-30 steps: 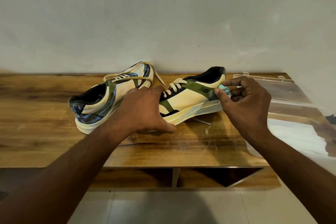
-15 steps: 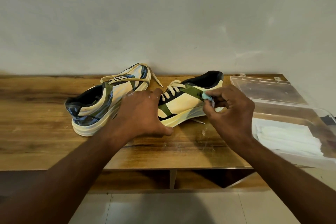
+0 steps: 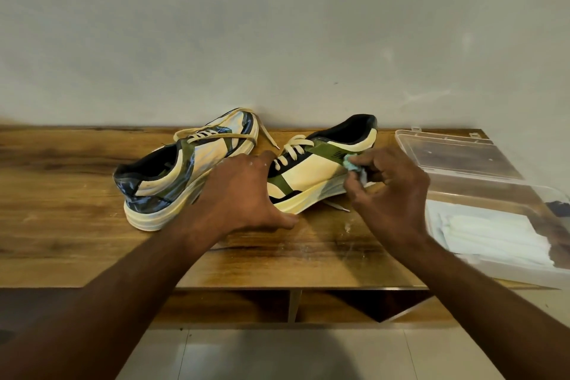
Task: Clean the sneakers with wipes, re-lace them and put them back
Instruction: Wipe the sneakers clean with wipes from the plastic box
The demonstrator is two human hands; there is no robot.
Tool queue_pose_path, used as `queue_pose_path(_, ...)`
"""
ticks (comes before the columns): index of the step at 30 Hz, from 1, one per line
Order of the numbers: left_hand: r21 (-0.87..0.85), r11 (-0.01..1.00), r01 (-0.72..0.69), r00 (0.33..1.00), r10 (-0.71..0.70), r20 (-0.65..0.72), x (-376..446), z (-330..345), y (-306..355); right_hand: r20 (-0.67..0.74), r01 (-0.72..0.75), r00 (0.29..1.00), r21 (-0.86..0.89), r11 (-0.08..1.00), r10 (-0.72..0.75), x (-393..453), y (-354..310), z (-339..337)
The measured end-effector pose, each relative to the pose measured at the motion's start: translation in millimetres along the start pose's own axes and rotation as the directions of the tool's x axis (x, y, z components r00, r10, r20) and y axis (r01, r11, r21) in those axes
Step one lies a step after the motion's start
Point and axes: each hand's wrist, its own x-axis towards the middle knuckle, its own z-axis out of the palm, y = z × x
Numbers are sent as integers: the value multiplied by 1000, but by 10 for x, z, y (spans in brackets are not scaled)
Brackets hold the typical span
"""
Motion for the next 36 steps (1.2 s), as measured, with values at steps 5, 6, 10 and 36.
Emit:
queue_pose_path(5,-5,1000,5,1000,-5,14,11,-28,-24,-114,-110,987,16,994,111,81,62,-99)
queue_pose_path(6,-5,1000,5,1000,-5,12,14,-34,-23,-94,-88,992,15,996,89,48,24,-66)
queue_pose_path(10,-7,1000,0,1000,0,4,34,-46,-22,95,58,994,-9,998,-57,-90,-188,91)
queue_pose_path(36,-122,991,50,992,-35,124,65,-164,-141,-38,3,999,-58,998,-5,158,-201,151)
